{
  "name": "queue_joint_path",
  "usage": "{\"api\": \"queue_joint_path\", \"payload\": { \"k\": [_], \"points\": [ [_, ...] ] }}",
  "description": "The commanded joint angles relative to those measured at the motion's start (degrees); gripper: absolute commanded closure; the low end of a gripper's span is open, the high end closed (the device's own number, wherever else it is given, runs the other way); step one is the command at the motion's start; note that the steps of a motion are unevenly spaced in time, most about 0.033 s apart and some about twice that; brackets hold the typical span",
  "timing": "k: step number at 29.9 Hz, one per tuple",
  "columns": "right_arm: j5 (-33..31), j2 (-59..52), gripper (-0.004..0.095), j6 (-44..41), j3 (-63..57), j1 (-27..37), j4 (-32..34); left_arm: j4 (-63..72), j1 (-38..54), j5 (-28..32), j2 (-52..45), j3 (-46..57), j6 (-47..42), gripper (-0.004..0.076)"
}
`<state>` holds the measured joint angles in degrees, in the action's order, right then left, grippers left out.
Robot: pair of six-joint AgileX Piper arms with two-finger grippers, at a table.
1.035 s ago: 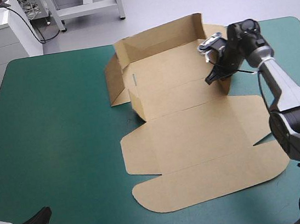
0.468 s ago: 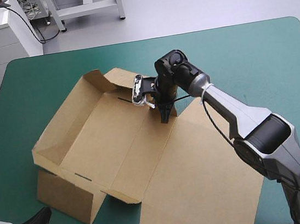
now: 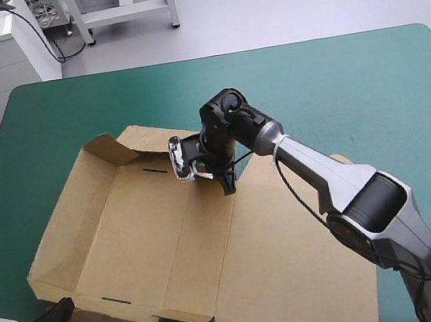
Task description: Fold the box
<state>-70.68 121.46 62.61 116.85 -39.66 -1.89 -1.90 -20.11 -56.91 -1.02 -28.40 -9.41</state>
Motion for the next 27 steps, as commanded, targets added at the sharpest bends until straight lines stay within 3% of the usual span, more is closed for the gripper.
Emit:
{"api": "queue_joint_path", "payload": {
  "k": [1,10,15,19,23,27],
  "points": [
    [-0.1,-1.9,0.0927,6.6,2.0,0.1,2.6,-0.1,0.1,4.2,0.9,-1.3,-0.3,0.0732],
    [1.8,1.9,0.0927,3.6,2.1,0.1,6.8,-0.2,0.1,4.3,0.9,-1.3,-0.3,0.0732],
    [7.6,1.9,0.0912,-0.3,2.1,0.1,8.6,-0.2,0.1,4.3,0.9,-1.3,-0.3,0.0732],
    [8.3,1.9,0.075,-1.2,2.9,0.1,8.7,-0.2,0.1,4.3,0.9,-1.3,-0.3,0.0732],
    [5.4,1.9,0.0483,-5.1,6.6,0.1,8.8,-0.2,0.1,4.3,0.9,-1.3,-0.3,0.0732],
    [-0.1,1.9,0.0403,-8.9,12.0,0.1,8.9,-0.2,0.1,4.3,0.9,-1.3,-0.3,0.0732]
  ]
}}
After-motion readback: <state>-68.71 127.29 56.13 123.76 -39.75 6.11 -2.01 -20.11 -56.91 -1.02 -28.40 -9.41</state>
